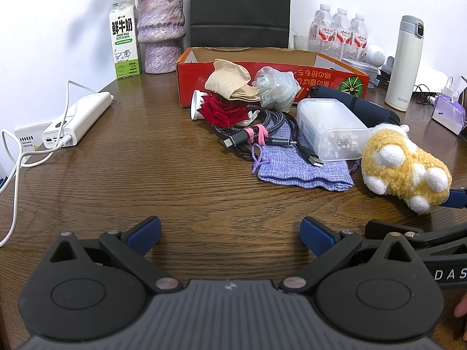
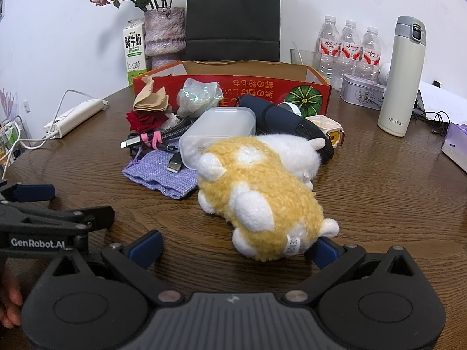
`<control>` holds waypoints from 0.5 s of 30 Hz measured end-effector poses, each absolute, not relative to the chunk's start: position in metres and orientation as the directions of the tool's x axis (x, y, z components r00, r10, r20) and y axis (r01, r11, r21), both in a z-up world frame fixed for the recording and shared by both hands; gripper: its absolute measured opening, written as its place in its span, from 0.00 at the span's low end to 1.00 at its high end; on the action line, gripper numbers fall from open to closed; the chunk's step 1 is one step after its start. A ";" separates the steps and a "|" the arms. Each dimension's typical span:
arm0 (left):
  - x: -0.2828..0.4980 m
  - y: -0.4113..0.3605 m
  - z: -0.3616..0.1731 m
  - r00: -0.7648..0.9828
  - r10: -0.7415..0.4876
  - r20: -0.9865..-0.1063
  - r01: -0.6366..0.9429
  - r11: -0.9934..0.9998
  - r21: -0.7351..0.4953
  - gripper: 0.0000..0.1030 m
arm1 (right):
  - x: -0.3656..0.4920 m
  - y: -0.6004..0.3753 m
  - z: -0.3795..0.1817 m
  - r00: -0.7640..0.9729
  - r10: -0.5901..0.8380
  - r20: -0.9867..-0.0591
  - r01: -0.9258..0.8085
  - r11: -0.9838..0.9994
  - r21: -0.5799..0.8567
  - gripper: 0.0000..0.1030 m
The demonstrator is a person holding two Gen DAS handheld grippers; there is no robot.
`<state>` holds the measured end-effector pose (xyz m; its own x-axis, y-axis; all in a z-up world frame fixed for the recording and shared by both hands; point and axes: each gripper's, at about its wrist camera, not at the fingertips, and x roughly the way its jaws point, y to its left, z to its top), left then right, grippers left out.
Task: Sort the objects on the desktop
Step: 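Drop the yellow plush toy into the box while left tool drops beige cloth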
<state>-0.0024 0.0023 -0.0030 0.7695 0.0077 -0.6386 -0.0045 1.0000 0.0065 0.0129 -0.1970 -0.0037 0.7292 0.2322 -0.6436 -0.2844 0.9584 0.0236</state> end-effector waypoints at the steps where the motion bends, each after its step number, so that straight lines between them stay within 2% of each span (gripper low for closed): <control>1: -0.002 0.002 -0.003 0.770 0.008 -0.639 -0.004 1.000 0.007 1.00 | 0.013 -0.197 -0.004 0.729 0.232 -0.644 -0.284 0.958 0.024 1.00; 9: -0.005 0.003 -0.002 0.776 0.003 -0.631 0.003 1.000 0.009 1.00 | 0.012 -0.196 -0.006 0.729 0.232 -0.644 -0.285 0.958 0.023 1.00; 12: -0.016 0.002 0.006 0.819 -0.017 -0.573 0.038 0.999 0.024 1.00 | 0.006 -0.199 -0.003 0.733 0.253 -0.632 -0.291 0.956 0.045 1.00; 15: -0.016 -0.001 0.020 0.858 -0.036 -0.512 0.071 0.996 0.049 1.00 | -0.009 -0.210 0.014 0.762 0.302 -0.573 -0.298 0.949 0.105 0.99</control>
